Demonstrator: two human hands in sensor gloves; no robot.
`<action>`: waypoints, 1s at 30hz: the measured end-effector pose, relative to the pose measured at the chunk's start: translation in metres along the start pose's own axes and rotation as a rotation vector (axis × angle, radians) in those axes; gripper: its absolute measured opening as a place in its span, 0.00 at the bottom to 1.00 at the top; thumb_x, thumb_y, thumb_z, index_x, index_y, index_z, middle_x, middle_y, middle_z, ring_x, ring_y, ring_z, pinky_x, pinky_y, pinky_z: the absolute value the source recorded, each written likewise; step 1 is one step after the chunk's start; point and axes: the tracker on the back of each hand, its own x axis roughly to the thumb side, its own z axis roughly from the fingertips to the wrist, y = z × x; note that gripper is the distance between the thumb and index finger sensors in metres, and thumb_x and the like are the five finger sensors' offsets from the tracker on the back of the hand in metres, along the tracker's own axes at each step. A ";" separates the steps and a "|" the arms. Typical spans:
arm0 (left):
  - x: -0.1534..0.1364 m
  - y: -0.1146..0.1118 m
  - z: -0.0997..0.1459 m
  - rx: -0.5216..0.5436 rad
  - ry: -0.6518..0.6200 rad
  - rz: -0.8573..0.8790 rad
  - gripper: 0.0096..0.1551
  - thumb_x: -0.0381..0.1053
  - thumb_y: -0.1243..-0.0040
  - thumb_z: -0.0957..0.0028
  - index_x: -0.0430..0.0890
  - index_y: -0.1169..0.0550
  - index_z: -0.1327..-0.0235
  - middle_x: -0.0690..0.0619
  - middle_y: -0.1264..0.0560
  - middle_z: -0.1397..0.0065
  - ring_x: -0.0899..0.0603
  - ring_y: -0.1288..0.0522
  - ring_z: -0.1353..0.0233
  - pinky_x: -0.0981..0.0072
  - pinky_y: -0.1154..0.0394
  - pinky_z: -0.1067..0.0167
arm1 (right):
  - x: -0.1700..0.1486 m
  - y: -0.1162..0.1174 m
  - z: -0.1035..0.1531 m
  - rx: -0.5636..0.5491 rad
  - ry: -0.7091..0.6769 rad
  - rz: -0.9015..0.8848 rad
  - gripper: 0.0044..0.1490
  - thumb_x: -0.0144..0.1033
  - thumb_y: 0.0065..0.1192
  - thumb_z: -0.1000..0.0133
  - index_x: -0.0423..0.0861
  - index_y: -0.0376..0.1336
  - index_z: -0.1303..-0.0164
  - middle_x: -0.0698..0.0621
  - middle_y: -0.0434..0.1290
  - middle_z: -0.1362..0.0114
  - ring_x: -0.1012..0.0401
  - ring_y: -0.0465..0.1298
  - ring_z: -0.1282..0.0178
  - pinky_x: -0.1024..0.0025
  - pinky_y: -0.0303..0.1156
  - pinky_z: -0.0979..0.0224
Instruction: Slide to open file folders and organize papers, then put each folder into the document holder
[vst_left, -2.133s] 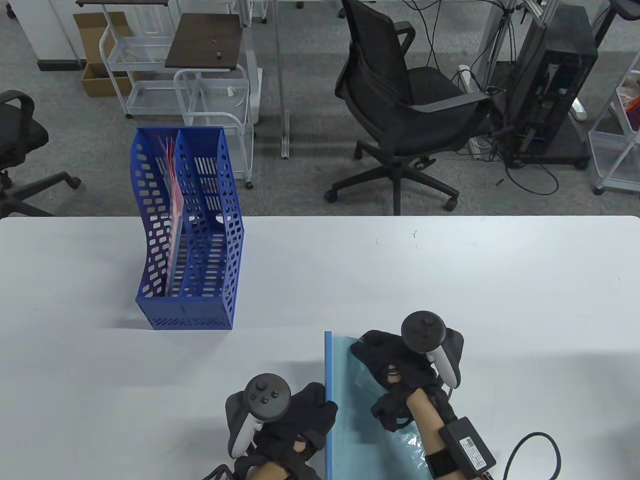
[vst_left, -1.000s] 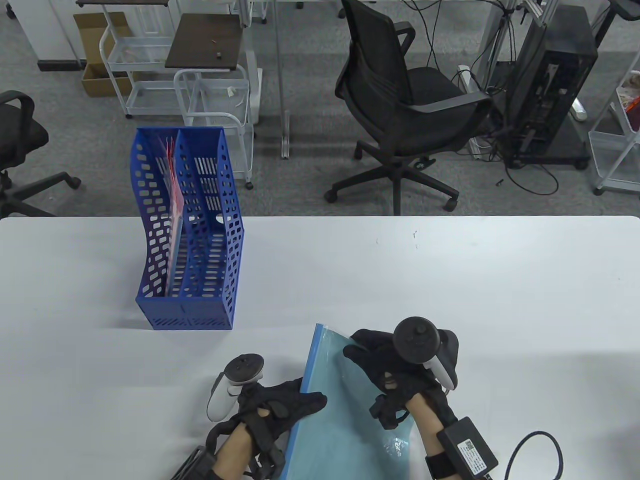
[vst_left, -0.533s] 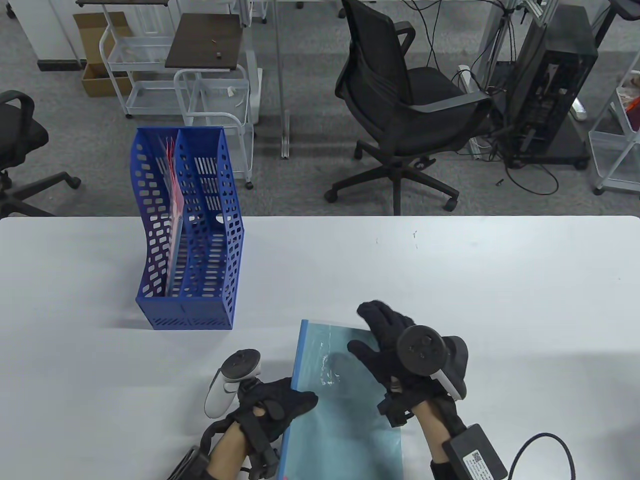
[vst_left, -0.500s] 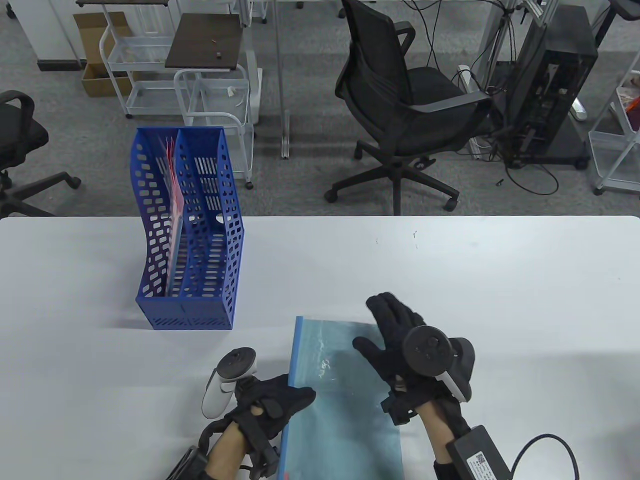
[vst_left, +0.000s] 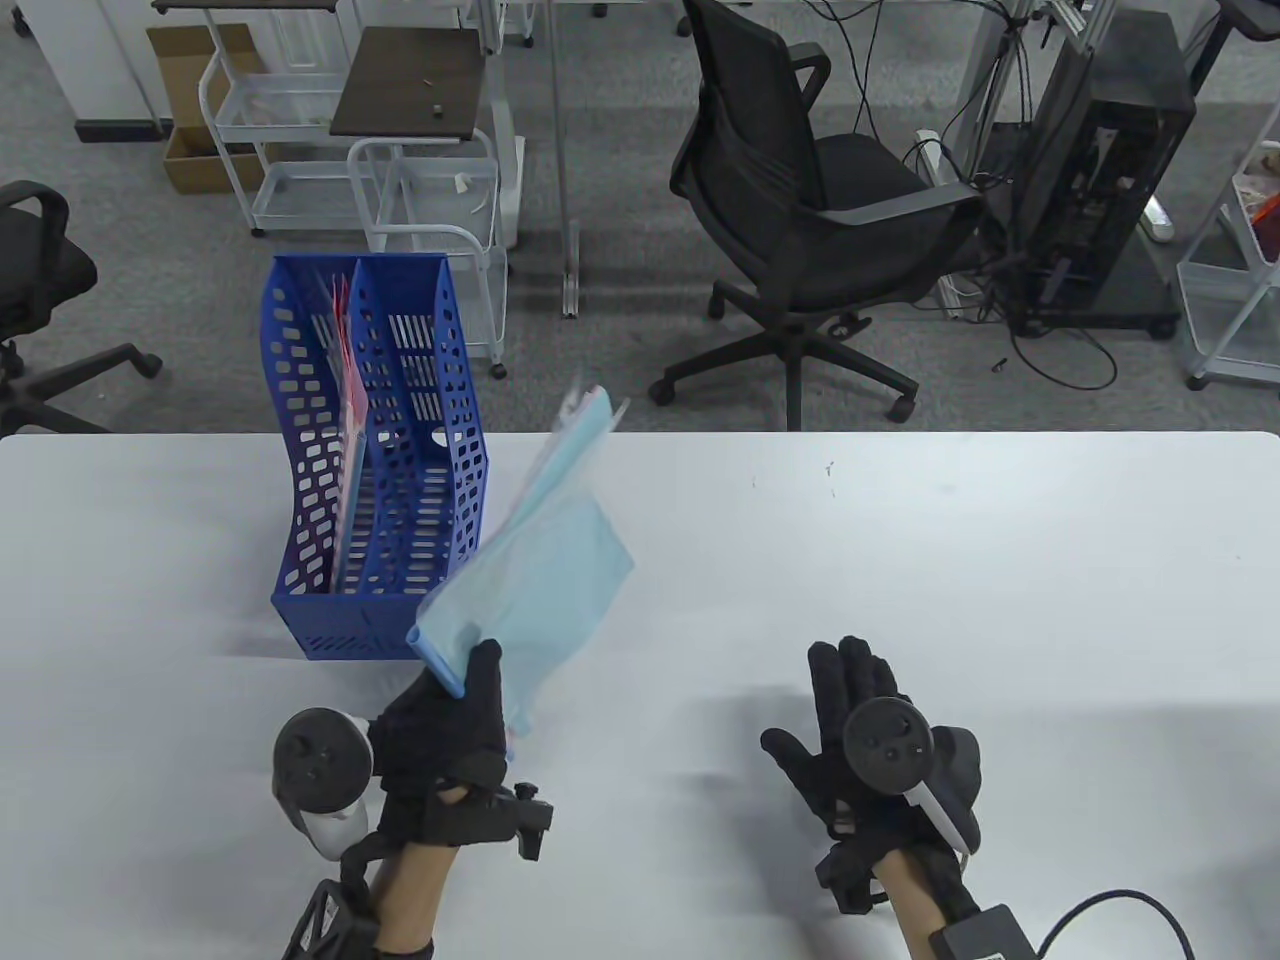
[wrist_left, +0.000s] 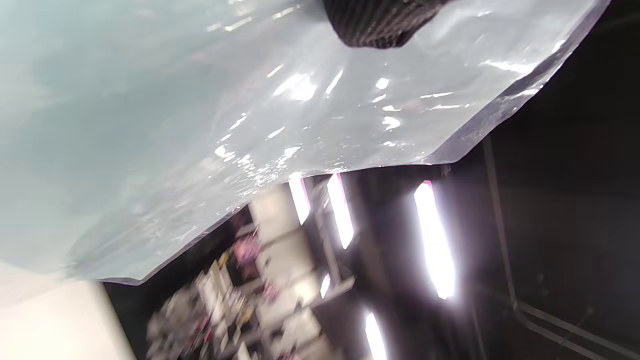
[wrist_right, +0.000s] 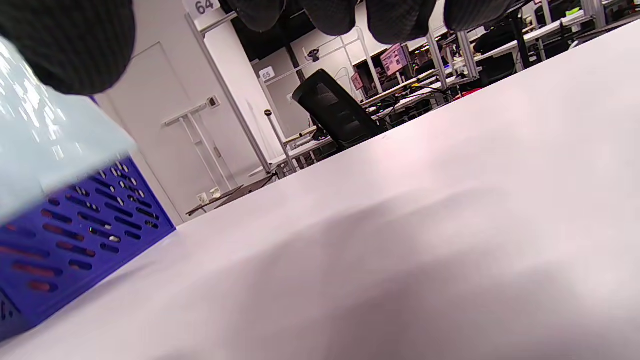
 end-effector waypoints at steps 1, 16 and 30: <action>0.004 0.004 -0.003 0.032 -0.026 -0.011 0.31 0.46 0.41 0.46 0.61 0.27 0.26 0.47 0.25 0.24 0.35 0.19 0.28 0.45 0.21 0.33 | 0.001 0.002 0.000 0.004 -0.004 0.011 0.60 0.68 0.60 0.58 0.54 0.40 0.23 0.43 0.42 0.14 0.37 0.49 0.16 0.34 0.49 0.21; 0.032 0.055 -0.059 0.335 -0.200 -0.012 0.31 0.50 0.44 0.45 0.69 0.32 0.27 0.57 0.29 0.20 0.45 0.24 0.20 0.54 0.27 0.23 | 0.003 0.019 0.002 0.065 -0.027 0.153 0.61 0.68 0.60 0.59 0.54 0.39 0.23 0.44 0.40 0.14 0.38 0.48 0.16 0.34 0.48 0.20; -0.020 0.035 -0.082 0.276 -0.079 -0.081 0.31 0.52 0.46 0.44 0.73 0.33 0.27 0.63 0.30 0.19 0.50 0.26 0.18 0.59 0.30 0.19 | 0.003 0.017 0.003 0.065 -0.040 0.137 0.60 0.68 0.60 0.59 0.54 0.40 0.23 0.44 0.41 0.14 0.38 0.48 0.16 0.35 0.48 0.21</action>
